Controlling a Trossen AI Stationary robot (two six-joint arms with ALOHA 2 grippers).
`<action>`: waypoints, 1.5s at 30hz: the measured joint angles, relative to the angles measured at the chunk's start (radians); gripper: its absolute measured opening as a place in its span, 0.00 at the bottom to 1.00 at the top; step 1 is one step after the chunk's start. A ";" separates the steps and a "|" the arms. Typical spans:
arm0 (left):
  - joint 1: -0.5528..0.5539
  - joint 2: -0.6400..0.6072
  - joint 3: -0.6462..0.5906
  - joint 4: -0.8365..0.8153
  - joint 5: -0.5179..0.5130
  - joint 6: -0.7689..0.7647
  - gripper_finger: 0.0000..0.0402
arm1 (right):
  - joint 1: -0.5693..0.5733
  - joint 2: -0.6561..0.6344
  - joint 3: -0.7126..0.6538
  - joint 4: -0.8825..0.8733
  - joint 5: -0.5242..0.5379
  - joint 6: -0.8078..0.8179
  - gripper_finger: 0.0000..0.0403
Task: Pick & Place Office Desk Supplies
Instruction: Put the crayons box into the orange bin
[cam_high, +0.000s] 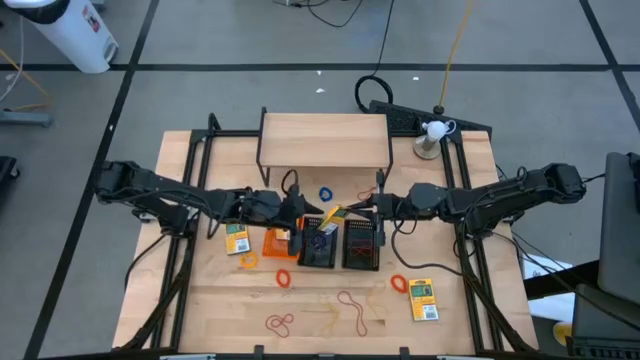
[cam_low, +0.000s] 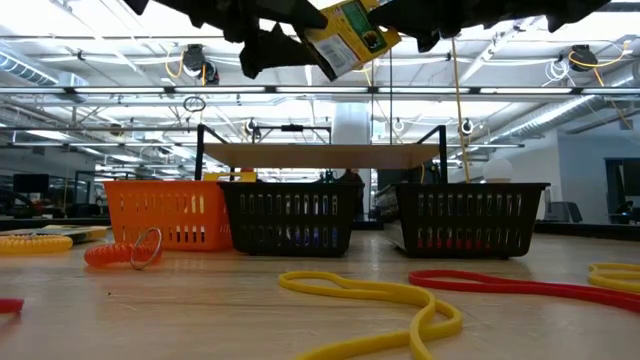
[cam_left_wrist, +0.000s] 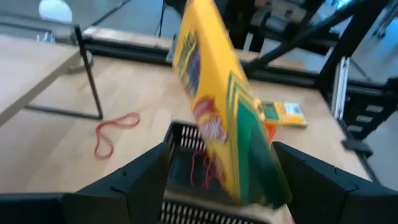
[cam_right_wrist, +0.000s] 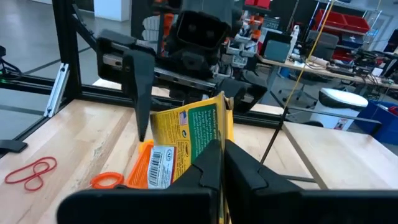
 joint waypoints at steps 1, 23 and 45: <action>0.001 0.006 0.002 0.010 -0.002 -0.005 0.68 | 0.000 0.000 0.000 0.000 0.000 0.000 0.00; -0.014 0.007 0.001 -0.004 -0.111 0.124 0.03 | 0.001 0.000 0.000 -0.008 -0.002 -0.020 0.00; -0.119 -0.172 0.002 -0.482 -0.354 0.096 0.01 | -0.003 0.000 -0.023 0.000 0.012 -0.037 0.51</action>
